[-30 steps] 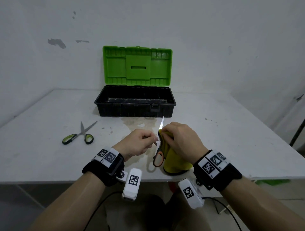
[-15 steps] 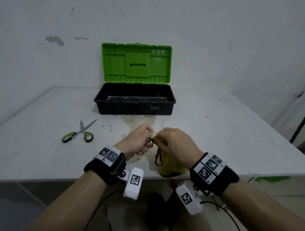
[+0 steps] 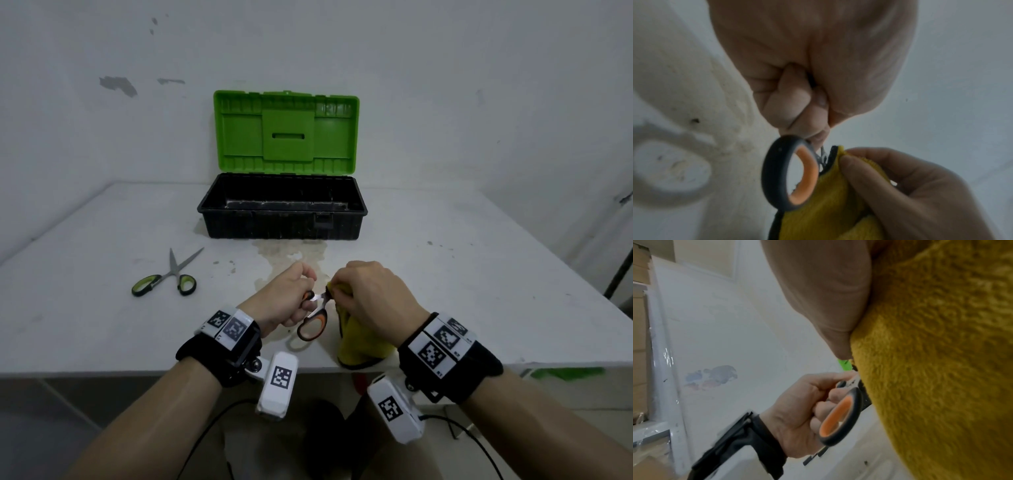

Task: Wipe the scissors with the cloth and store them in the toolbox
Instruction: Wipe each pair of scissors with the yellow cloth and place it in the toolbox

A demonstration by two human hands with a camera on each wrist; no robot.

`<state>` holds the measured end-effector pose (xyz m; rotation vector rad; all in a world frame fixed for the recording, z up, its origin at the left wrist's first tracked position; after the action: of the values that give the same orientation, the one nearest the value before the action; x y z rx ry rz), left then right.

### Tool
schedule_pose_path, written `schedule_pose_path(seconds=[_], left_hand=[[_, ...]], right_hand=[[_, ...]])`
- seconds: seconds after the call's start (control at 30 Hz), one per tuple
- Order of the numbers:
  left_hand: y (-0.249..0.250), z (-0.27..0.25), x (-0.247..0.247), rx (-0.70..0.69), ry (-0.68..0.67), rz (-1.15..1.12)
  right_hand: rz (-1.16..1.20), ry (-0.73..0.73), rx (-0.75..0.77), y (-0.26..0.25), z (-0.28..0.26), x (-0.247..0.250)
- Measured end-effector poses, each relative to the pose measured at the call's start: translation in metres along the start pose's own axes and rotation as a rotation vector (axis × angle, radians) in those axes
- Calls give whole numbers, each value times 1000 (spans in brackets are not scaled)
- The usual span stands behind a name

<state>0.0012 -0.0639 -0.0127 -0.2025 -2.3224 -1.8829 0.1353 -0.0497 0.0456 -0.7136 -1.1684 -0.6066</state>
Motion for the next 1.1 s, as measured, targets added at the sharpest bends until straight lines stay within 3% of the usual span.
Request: schedule_pose_path(seconds=[0.1,0.17,0.37,0.53,0.77,1.0,1.1], left_hand=[[2,3,-5,-17,-28,-7],[2,3,-5,-24,-25,-8],[-4,7,12,-27,61,-74],[16,16,19,-115,65,-124],[43,39,15,-217,150,-145],[46,55,-12,-241,145,-232],[49,57,-17,-270,151,-276]], right_hand=[[31,-1,101,-14,-5,-1],[37,-44,92,-16,-8,-9],[50,87,-188,42,1,6],[140,224,-341,95,14,28],[183,185,-522,155,51,22],[202,-65,-438,155,59,-11],[67,-1,-358,130,49,1]])
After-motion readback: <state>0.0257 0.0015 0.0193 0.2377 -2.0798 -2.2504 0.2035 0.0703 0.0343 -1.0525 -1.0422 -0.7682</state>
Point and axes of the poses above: each hand's wrist, its own z-axis towards the middle knuckle, its own x-axis out of the back of the hand, y = z × x, the point moved 6 cm from there along z, towards the middle knuckle, and after that the axes turned 3 degrees about -x, right-handed, at the moved point
